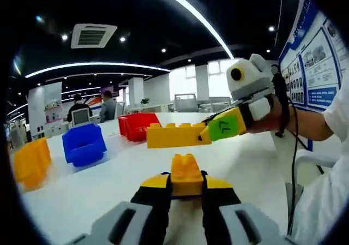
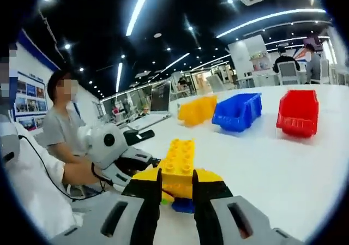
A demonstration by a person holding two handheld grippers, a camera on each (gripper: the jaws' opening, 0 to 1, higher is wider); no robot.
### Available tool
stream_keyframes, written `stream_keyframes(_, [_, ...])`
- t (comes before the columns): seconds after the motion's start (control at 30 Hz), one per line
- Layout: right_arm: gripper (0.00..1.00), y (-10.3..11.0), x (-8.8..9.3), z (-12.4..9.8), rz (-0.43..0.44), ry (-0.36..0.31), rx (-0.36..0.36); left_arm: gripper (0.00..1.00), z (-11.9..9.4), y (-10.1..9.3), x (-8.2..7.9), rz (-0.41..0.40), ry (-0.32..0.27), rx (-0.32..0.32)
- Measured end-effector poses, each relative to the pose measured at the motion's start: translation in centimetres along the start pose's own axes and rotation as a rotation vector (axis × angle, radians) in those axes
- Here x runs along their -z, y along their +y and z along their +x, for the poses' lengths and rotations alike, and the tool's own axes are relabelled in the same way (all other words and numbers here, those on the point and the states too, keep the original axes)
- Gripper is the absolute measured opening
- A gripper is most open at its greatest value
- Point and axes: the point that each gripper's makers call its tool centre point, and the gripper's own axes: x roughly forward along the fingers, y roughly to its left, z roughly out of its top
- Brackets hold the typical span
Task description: Take apart the toy blocks one by one and place each separated block into its matching bin, sorting the blocks by their type until all the connected pieces are disassembled and separated into the correct bins
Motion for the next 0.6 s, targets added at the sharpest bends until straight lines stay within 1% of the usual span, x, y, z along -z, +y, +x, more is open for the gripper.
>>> stream_keyframes(0.03, [0.23,0.1,-0.4,0.2,-0.014,0.000,-0.003,0.23,-0.2,1.0,0.1,0.002,0.001,-0.001])
stream_keyframes(0.07, [0.23,0.2,-0.8,0.3,-0.012,0.000,-0.007,0.23,-0.4,1.9,-0.4,0.081,-0.018,-0.021])
stream_keyframes(0.1, [0.23,0.2,-1.2,0.5,-0.019,0.001,-0.005,0.23,-0.6,1.7,-0.3,0.054,-0.020,-0.019])
stream_keyframes(0.13, [0.23,0.1,-1.6,0.7,-0.028,-0.002,-0.004,0.23,-0.9,2.3,-0.4,0.050,-0.023,-0.021])
stream_keyframes(0.17, [0.23,-0.1,-2.0,1.0,-0.035,0.000,-0.002,0.23,-1.3,1.1,-0.9,0.130,-0.021,-0.044])
stream_keyframes(0.2, [0.23,-0.3,-2.4,1.2,-0.041,0.002,0.000,0.23,-1.6,1.1,-1.0,0.141,-0.023,-0.053])
stream_keyframes(0.3, [0.23,-0.9,-3.6,2.3,-0.057,0.014,0.003,0.23,-2.7,1.0,-0.9,0.119,-0.032,-0.073])
stream_keyframes(0.33, [0.23,-0.9,-4.1,2.7,-0.060,0.016,0.003,0.23,-3.2,1.2,-0.7,0.105,-0.031,-0.085])
stream_keyframes(0.4, [0.23,-0.8,-4.9,3.6,-0.073,0.017,0.000,0.23,-4.1,2.4,-0.5,0.083,-0.030,-0.102])
stream_keyframes(0.43, [0.23,-1.0,-5.3,4.2,-0.079,0.019,-0.002,0.23,-4.2,2.5,-0.5,0.082,-0.032,-0.105])
stream_keyframes(0.5, [0.23,-0.9,-5.8,5.5,-0.087,0.032,-0.010,0.23,-5.2,2.7,-0.5,0.074,-0.038,-0.121])
stream_keyframes(0.6, [0.23,-0.8,-6.5,7.8,-0.096,0.060,-0.023,0.23,-6.2,3.8,-0.2,0.064,-0.037,-0.133])
